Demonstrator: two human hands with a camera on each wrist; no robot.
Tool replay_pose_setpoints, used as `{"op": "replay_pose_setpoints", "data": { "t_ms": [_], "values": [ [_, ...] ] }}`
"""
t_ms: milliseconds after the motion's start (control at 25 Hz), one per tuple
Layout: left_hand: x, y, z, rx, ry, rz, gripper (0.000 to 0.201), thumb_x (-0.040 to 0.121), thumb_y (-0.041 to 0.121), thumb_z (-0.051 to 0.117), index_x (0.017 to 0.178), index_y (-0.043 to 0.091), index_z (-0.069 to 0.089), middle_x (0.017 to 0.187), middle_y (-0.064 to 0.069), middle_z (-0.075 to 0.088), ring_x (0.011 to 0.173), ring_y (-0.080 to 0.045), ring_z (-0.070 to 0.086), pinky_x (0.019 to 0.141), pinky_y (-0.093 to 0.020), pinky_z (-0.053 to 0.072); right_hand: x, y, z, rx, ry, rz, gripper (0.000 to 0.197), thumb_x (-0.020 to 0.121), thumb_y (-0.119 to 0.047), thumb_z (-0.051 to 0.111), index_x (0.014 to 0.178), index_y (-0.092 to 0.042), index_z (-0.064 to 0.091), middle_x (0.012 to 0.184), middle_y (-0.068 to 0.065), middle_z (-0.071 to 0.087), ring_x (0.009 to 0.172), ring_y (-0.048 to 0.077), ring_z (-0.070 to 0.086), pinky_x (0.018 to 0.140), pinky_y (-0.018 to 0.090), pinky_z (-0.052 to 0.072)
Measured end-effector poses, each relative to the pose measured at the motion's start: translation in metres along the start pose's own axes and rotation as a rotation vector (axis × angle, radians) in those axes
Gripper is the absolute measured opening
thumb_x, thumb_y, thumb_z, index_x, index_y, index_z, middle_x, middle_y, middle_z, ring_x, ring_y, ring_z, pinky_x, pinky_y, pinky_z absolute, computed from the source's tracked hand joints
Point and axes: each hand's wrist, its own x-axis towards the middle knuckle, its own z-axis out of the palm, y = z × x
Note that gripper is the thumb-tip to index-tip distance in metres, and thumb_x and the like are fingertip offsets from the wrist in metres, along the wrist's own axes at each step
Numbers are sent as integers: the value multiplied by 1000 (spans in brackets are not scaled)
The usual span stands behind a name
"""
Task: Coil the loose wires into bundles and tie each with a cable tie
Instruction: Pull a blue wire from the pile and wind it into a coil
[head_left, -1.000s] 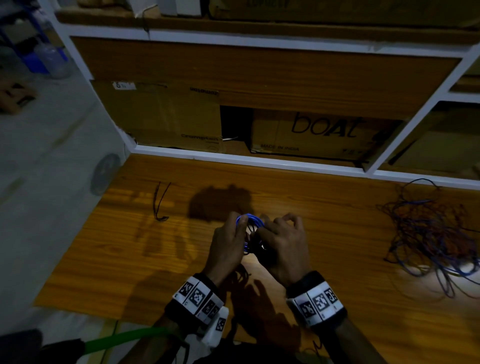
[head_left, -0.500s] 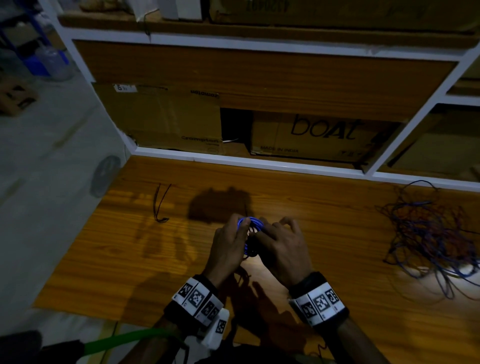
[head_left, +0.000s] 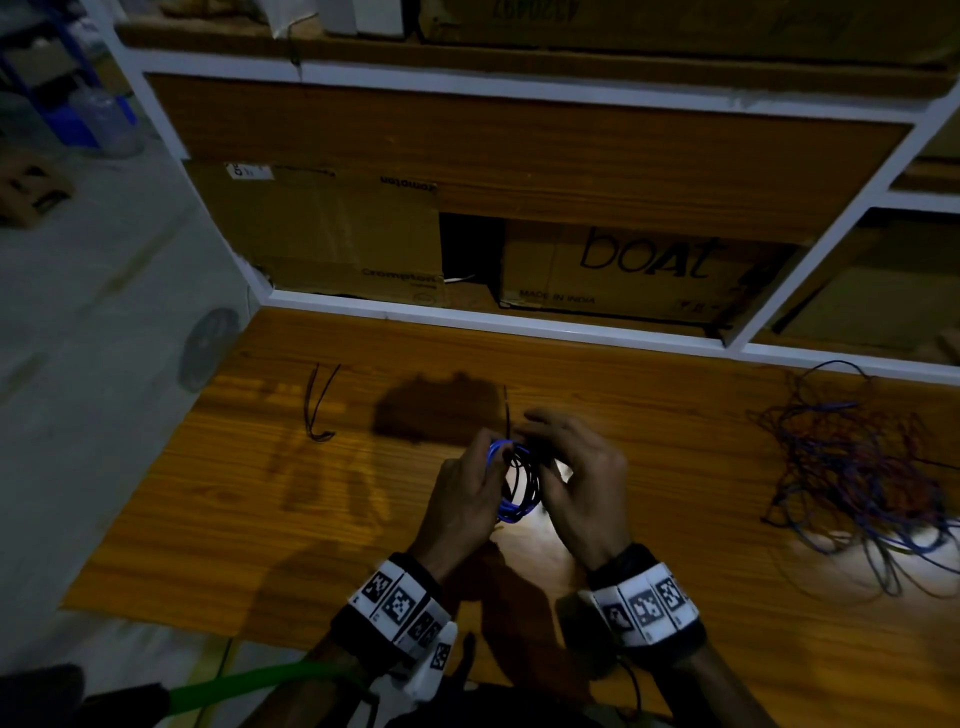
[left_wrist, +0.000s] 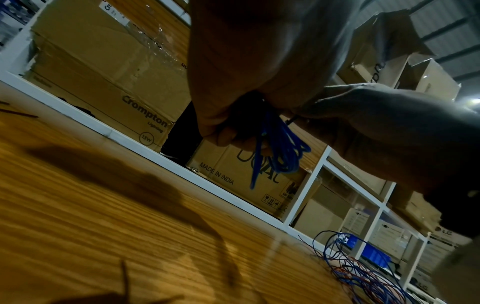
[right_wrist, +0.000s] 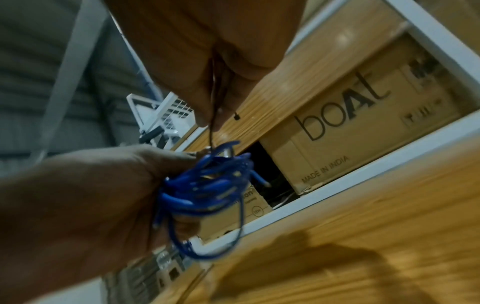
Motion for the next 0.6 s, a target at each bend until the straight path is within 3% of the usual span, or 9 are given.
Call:
{"op": "replay_pose_setpoints", "data": {
  "t_ms": [120,240,320,400,480,600],
  "values": [
    [-4,2,1,-3,-22,25,20,107,37,39,111,24,55,68,-1,63,56,-5,60,50,-15,38,9,-13,-2,177,105,137,59,90,3,63,136,-32,51,157,-7,33,116,5,63,89,20,56],
    [-3,3,0,38,4,40,28,104,48,36,109,28,55,67,-6,64,57,-14,62,51,-35,44,14,-14,-7,462,252,424,62,87,1,70,133,-30,43,139,-12,44,98,-6,67,79,17,57],
    [-1,0,-2,61,30,38,28,105,49,35,109,30,55,68,-6,64,59,-17,62,54,-42,47,11,-7,-11,560,249,579,61,85,-3,73,131,-29,42,128,-2,56,94,-8,67,80,22,59],
    [0,-2,-5,80,35,31,26,106,47,35,108,30,54,69,-6,64,59,-16,62,56,-43,49,7,0,-11,713,205,719,64,85,0,73,133,-27,41,118,8,68,94,3,72,87,31,59],
    [1,-2,-7,88,27,9,25,106,45,35,109,28,53,70,-8,64,59,-19,62,54,-41,49,8,3,-11,931,188,862,70,84,5,71,138,-26,39,121,15,69,98,16,74,85,33,60],
    [1,-4,-10,98,37,10,23,106,44,36,107,28,54,70,-6,63,58,-14,61,52,-35,47,14,8,-15,913,211,863,76,84,6,68,141,-32,36,125,13,67,107,21,70,87,37,58]
  ]
}}
